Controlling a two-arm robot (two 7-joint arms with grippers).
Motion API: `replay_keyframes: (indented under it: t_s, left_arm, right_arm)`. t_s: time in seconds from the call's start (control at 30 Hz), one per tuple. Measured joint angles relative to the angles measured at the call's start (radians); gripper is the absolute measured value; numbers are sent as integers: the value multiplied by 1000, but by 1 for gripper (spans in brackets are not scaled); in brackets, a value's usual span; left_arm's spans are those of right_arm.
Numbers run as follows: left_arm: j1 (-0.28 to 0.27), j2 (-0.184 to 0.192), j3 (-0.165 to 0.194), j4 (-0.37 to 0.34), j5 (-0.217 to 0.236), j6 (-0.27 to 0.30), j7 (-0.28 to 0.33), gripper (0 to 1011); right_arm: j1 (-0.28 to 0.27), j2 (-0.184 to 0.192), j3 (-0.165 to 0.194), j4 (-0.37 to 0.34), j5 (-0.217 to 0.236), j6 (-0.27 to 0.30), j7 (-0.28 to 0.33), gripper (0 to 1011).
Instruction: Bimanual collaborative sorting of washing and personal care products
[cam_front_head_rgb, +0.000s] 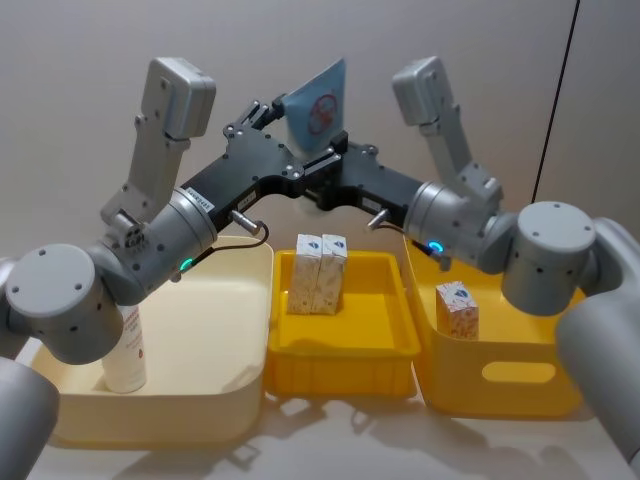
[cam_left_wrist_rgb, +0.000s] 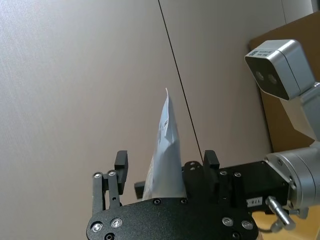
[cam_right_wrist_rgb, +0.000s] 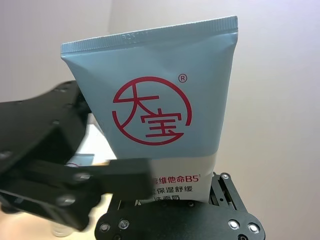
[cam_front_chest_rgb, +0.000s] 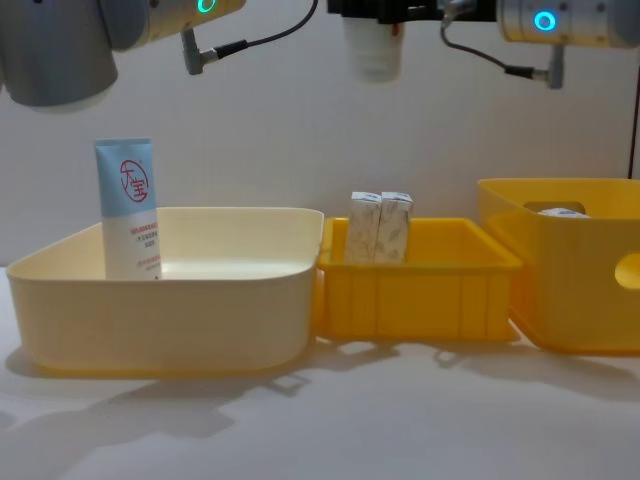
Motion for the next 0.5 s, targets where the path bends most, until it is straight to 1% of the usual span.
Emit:
replay_keyframes:
  t_s: [0.13,0.5]
  left_arm:
    - [0,0,0,0,0,0,0,1001]
    - [0,0,0,0,0,0,1,1002]
  right_arm:
    - [2,15,8,-2,-6,0,-20,526]
    - [3,70,38,-25,-25,16,-98,526]
